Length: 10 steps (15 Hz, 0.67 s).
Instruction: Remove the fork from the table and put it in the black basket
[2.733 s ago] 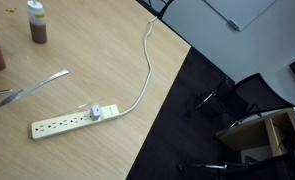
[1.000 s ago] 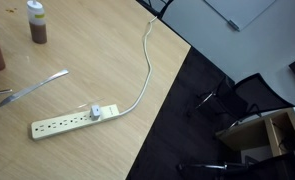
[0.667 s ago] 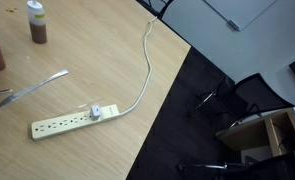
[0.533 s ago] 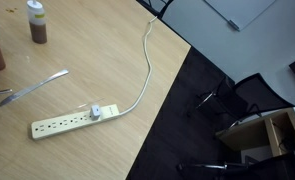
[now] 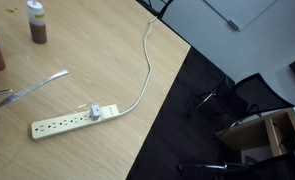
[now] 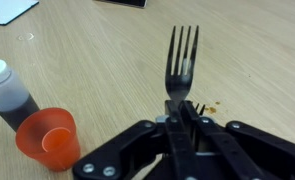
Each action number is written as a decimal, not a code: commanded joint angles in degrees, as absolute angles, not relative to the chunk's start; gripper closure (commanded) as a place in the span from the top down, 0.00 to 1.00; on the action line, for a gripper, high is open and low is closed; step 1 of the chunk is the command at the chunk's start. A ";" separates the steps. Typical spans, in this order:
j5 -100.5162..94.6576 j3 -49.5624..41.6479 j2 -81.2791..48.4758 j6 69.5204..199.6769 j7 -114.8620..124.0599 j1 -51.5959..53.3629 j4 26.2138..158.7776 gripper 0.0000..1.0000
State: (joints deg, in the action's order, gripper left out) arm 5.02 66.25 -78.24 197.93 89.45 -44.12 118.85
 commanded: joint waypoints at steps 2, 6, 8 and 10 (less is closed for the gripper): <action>6.82 66.82 -78.76 197.93 87.04 -45.71 120.08 0.29; 7.41 66.53 -78.24 197.94 87.25 -46.74 120.26 0.64; 7.69 66.38 -78.06 197.94 87.29 -47.38 120.31 0.78; 8.01 65.66 -76.48 197.93 86.84 -47.11 120.87 0.92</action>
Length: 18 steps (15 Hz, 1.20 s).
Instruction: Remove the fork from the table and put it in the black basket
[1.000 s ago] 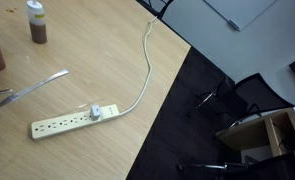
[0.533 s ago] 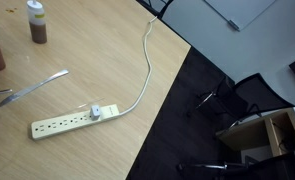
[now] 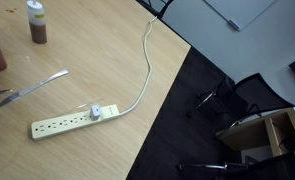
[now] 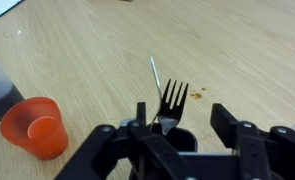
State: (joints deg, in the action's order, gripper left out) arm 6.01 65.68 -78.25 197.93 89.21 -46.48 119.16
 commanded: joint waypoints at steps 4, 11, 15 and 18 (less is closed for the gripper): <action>8.00 66.07 -78.25 197.94 85.39 -46.45 120.21 0.95; 7.87 66.15 -75.80 197.92 84.55 -45.35 120.70 1.00; 8.10 67.66 -72.24 197.92 81.55 -42.82 120.57 1.00; 10.73 66.31 -65.40 197.95 80.50 -39.91 120.43 1.00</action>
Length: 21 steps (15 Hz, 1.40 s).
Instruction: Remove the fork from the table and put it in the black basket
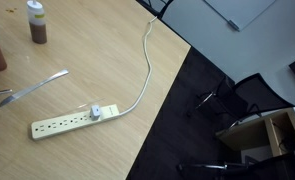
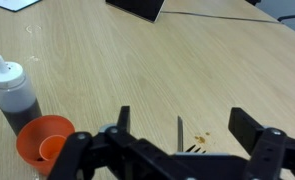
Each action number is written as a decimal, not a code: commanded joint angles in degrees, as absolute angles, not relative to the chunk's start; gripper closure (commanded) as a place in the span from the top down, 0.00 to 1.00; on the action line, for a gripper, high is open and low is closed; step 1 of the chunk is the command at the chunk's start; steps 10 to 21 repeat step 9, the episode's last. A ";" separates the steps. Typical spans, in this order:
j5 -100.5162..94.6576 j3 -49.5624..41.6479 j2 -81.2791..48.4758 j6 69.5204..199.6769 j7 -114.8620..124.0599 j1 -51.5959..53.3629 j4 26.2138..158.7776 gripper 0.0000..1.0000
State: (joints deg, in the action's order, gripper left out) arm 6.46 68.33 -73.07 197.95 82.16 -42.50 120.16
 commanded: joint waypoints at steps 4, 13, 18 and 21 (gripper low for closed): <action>10.62 67.59 -67.56 197.94 80.05 -40.33 119.95 1.00; 10.64 67.00 -67.26 197.94 80.05 -40.21 119.96 1.00; 10.64 67.00 -67.26 197.94 80.05 -40.21 119.96 1.00; 10.64 67.00 -67.26 197.94 80.05 -40.21 119.96 1.00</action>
